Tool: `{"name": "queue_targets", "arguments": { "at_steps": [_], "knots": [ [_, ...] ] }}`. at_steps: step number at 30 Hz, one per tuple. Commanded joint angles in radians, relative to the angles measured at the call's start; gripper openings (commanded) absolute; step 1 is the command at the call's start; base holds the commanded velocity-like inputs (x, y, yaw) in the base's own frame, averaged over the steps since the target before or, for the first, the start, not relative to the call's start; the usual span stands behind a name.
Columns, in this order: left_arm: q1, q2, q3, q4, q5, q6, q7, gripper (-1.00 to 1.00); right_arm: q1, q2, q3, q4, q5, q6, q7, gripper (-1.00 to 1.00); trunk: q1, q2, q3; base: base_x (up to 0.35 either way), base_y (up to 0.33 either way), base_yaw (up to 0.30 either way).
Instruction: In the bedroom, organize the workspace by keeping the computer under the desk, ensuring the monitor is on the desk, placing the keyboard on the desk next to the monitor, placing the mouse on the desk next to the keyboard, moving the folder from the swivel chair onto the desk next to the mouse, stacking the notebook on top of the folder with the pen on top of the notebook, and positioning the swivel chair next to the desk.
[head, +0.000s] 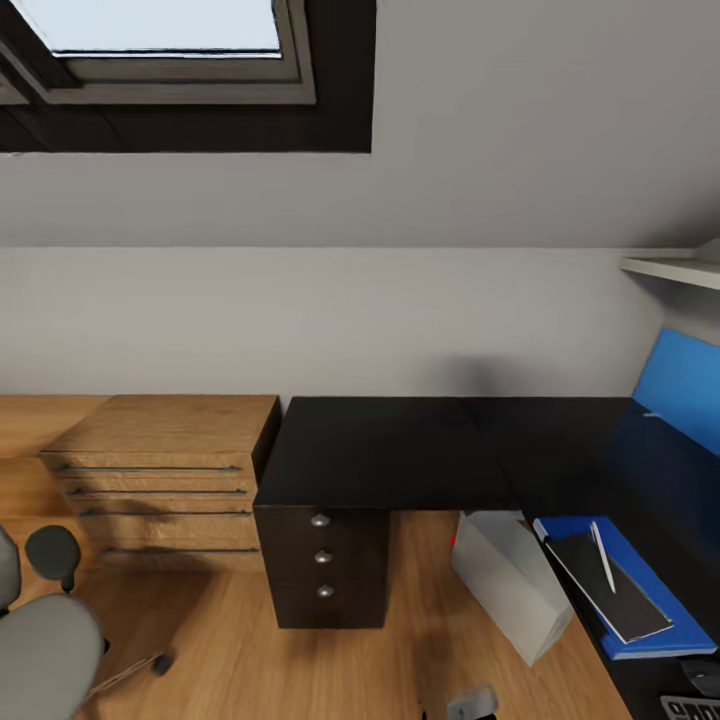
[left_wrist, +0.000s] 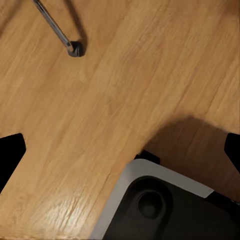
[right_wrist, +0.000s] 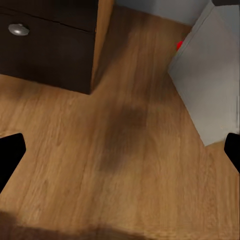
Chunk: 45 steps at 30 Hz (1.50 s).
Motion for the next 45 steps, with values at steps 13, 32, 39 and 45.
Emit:
{"name": "queue_targets", "arguments": {
  "at_steps": [13,32,39,45],
  "knots": [
    [0.0,0.0,-0.008,-0.001,0.009,-0.004,0.01,1.0,0.142,-0.062,0.007,0.037,-0.075,-0.166,-0.009,1.0,-0.027,0.048,0.021,-0.085,0.0,0.28],
    [0.0,-0.002,-0.008,0.033,0.009,-0.005,0.009,1.0,0.214,-0.119,0.01,0.039,-0.258,-0.194,-0.004,1.0,-0.027,0.048,0.019,-0.188,0.074,0.279],
    [0.0,-0.004,-0.009,0.034,0.009,-0.004,0.009,1.0,0.214,-0.118,0.01,0.039,-0.258,-0.188,-0.003,1.0,-0.027,0.048,0.013,-0.317,0.135,0.253],
    [0.0,-0.005,-0.009,0.037,0.009,-0.003,0.009,1.0,0.214,-0.116,0.011,0.04,-0.258,-0.185,0.027,1.0,-0.027,0.048,0.007,-0.223,0.052,0.225]
  ]
}}
